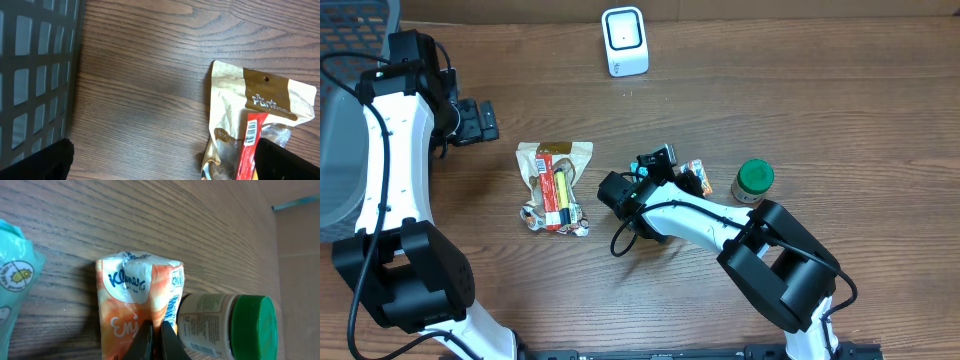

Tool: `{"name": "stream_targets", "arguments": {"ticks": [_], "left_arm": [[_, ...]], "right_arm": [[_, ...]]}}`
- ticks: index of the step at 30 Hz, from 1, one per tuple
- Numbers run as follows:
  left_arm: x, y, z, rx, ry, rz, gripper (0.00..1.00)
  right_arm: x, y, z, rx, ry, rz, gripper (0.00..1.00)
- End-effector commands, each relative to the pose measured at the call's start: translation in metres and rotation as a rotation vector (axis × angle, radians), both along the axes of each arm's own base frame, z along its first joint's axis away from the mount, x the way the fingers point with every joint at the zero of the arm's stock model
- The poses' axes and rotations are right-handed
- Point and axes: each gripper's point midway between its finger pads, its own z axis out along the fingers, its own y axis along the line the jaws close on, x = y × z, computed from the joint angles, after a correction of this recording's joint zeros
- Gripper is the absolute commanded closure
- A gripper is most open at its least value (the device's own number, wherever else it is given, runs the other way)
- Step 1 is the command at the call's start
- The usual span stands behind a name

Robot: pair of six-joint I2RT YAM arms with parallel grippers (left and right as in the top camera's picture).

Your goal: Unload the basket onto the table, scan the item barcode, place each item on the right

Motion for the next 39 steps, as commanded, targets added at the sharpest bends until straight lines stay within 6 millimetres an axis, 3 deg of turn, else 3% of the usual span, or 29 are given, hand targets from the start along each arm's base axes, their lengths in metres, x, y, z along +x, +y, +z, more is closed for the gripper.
{"name": "stream_targets", "arguments": {"ticks": [1,13,25,39], "left_arm": [[0.004,-0.001,0.014,0.006,-0.04,-0.019,0.0],[0.004,-0.001,0.014,0.006,-0.04,-0.019,0.0],[0.004,-0.001,0.014,0.006,-0.04,-0.019,0.0],[0.004,-0.001,0.014,0.006,-0.04,-0.019,0.0]], "right_arm": [[0.003,0.006,0.002,0.026,-0.016,-0.003,0.96],[-0.001,0.013,-0.008,0.081,0.025,-0.007,0.96],[-0.002,0.012,-0.008,0.072,0.032,-0.008,0.88],[0.007,0.029,0.008,0.125,0.021,-0.002,0.87]]}}
